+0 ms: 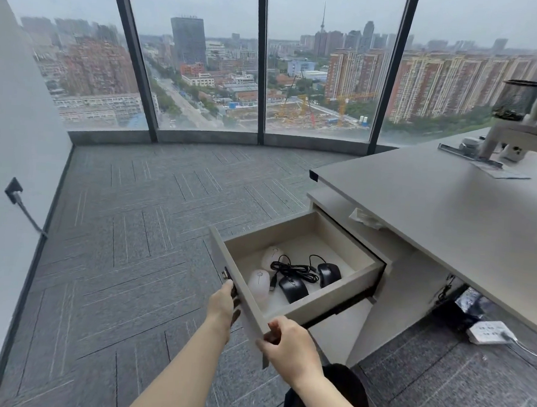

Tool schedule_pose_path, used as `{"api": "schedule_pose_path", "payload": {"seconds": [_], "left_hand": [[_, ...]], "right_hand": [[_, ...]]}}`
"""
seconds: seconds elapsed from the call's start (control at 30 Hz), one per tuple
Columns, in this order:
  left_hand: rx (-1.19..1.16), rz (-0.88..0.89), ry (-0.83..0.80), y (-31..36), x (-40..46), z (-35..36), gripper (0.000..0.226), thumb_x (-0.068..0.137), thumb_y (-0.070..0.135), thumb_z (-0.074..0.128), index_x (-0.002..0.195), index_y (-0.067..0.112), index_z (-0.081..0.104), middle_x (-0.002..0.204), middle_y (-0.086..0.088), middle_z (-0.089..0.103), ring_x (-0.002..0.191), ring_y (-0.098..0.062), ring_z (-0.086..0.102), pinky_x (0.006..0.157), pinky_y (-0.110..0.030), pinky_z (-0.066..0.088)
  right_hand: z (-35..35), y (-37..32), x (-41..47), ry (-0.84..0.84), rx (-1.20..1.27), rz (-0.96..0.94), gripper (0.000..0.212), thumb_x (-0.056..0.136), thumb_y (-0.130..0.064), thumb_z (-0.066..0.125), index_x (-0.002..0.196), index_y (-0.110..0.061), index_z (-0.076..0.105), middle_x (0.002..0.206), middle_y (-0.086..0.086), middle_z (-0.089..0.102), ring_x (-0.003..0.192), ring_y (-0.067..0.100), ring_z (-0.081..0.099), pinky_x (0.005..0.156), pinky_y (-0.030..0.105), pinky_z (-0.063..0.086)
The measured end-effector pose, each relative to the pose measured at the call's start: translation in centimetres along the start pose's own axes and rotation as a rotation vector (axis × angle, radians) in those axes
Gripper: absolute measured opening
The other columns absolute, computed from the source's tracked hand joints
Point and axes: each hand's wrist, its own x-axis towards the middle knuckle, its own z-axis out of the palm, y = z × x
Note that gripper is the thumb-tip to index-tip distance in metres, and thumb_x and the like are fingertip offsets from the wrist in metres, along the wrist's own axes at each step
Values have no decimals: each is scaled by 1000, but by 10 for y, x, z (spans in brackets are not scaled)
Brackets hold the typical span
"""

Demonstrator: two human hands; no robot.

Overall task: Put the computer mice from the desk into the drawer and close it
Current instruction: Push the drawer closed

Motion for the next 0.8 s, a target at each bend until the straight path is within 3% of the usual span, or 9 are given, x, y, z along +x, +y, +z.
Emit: {"api": "schedule_pose_path", "payload": {"seconds": [0.17, 0.4, 0.6, 0.67, 0.7, 0.77, 0.8], "left_hand": [[-89, -23, -69, -3, 8, 18, 42, 95, 36, 38, 115, 12, 65, 105, -6, 70, 100, -21, 63, 85, -33, 48], [-86, -53, -212, -2, 22, 71, 49, 97, 43, 30, 129, 17, 58, 126, -1, 63, 123, -19, 54, 103, -35, 37], [-52, -85, -291, -2, 43, 125, 53, 96, 47, 30, 135, 21, 53, 137, 3, 57, 128, -17, 50, 111, -37, 34], [-69, -94, -295, -2, 48, 145, 54, 96, 48, 30, 138, 20, 51, 139, 3, 55, 130, -17, 48, 111, -37, 34], [-90, -101, -292, -2, 51, 154, 55, 96, 48, 30, 139, 19, 49, 140, 3, 54, 131, -17, 48, 112, -38, 34], [-131, -118, -289, -3, 56, 173, 56, 97, 48, 30, 143, 19, 44, 142, 3, 51, 133, -18, 46, 113, -40, 33], [-148, -125, -293, -3, 58, 182, 56, 98, 48, 29, 144, 18, 42, 144, 2, 49, 134, -19, 45, 114, -41, 32]], "right_hand": [[-10, 9, 8, 21, 4, 32, 26, 81, -42, 66, 98, -23, 64, 97, -7, 70, 88, 12, 64, 74, 26, 51], [-46, 37, 25, 123, 41, 140, 16, 83, -39, 63, 88, -23, 66, 81, -6, 70, 77, 14, 64, 68, 33, 52], [-83, 63, 41, 236, 139, 274, 19, 86, -41, 66, 86, -22, 63, 81, -6, 69, 77, 14, 64, 70, 37, 56], [-93, 73, 47, 274, 168, 310, 24, 86, -42, 66, 98, -22, 63, 96, -3, 71, 82, 14, 64, 70, 36, 54], [-96, 78, 51, 289, 186, 339, 36, 87, -45, 65, 113, -21, 61, 113, 0, 69, 93, 16, 65, 73, 34, 52], [-101, 92, 59, 330, 229, 413, 70, 86, -50, 64, 143, -18, 40, 141, 7, 54, 122, 25, 56, 86, 34, 48], [-103, 98, 63, 358, 247, 442, 80, 85, -53, 64, 149, -17, 31, 148, 9, 47, 131, 28, 50, 93, 36, 47]]}}
